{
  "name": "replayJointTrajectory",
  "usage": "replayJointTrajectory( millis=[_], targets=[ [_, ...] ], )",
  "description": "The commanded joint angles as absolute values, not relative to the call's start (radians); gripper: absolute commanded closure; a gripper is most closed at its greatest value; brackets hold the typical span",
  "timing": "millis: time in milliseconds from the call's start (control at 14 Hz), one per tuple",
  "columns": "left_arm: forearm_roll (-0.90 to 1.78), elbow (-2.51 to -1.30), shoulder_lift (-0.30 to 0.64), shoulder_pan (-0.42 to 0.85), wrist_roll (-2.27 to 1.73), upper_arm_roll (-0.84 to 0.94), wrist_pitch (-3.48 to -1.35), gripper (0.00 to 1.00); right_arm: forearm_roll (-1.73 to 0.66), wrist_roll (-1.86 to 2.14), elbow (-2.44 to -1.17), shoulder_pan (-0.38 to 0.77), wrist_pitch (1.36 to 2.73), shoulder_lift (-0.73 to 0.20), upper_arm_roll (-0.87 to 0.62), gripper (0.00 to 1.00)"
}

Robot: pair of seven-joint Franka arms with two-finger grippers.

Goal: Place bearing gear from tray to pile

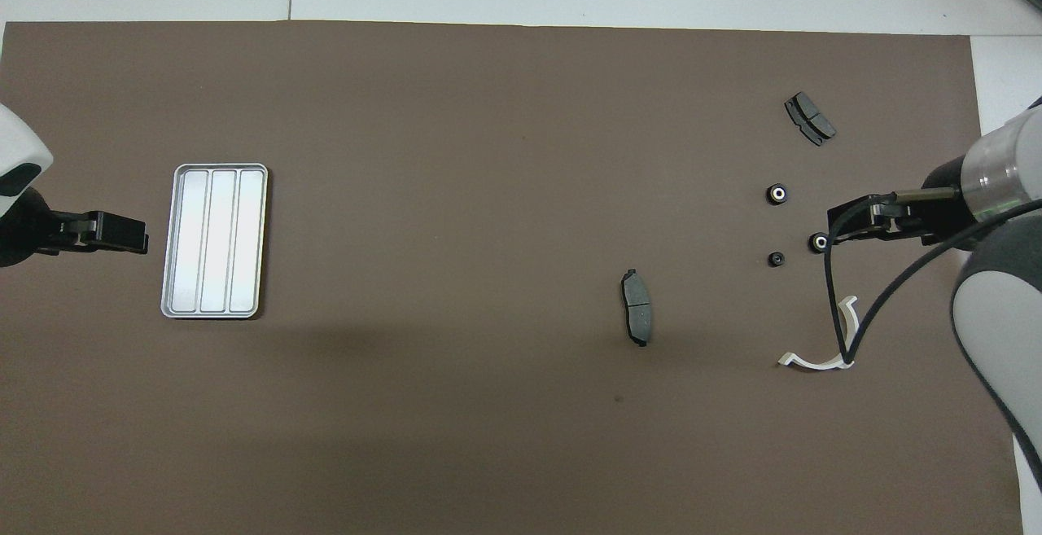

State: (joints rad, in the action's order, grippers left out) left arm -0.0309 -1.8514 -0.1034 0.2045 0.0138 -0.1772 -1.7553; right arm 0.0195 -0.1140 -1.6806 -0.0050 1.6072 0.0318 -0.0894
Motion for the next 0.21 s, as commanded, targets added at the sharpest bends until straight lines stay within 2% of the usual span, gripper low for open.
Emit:
replayJointTrajectory(
  millis=[0,143],
  targets=[
    [-0.052,-1.890,-0.137,0.216,0.009,-0.181,-1.779,0.00,0.014,-0.132,-1.726,-0.011,1.605,0.067,-0.095,0.00],
    [-0.052,-1.890,-0.137,0.216,0.008,-0.181,-1.779,0.00,0.014,-0.132,-1.732,-0.012,1.611,0.072,-0.095,0.00]
  ],
)
